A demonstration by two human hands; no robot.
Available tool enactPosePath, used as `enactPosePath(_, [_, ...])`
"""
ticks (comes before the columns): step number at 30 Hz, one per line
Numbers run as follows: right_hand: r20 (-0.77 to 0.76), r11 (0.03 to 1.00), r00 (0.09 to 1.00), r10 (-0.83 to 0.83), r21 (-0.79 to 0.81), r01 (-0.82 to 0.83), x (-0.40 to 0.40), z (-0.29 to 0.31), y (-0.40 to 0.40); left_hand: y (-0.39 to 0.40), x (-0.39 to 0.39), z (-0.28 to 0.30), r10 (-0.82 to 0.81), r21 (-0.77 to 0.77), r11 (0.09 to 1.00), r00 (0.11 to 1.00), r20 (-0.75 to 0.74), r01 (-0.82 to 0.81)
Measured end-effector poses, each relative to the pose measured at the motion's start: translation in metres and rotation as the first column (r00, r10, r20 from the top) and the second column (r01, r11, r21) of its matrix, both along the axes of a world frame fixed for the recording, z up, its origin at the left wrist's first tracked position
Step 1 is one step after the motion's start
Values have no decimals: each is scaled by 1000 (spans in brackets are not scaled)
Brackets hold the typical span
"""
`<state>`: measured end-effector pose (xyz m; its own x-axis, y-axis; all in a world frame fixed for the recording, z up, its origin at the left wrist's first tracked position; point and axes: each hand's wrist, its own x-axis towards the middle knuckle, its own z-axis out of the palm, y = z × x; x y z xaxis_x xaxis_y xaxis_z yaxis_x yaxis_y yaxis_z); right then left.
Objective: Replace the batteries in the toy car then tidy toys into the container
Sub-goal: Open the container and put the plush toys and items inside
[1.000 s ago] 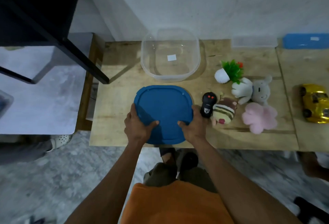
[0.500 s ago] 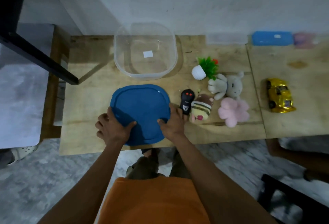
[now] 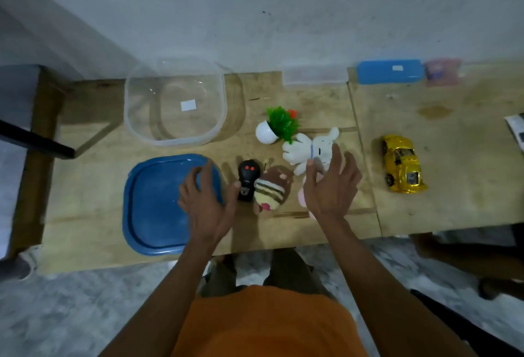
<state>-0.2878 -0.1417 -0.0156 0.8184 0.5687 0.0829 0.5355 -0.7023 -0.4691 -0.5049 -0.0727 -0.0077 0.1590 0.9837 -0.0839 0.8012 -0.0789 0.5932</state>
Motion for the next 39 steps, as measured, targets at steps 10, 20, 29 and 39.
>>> enactPosePath(10, [-75, 895, 920, 384, -217, -391, 38, -35, 3, -39, 104, -32, -19, -126, 992, 991, -134, 2])
enactPosePath(20, [-222, 860, 881, 417, -218, -462, 60, -48, 23, -49, 122, -54, 5, -95, 995, 979, -204, -25])
enactPosePath(29, [-314, 908, 870, 381, -50, -416, 73, -35, 13, -56, 131, -52, -24, -18, 1000, 997, -71, 23])
enactPosePath(39, [-218, 938, 921, 322, 203, -280, 54, 29, 60, 28, 85, 17, 197, 174, 956, 956, 216, -236])
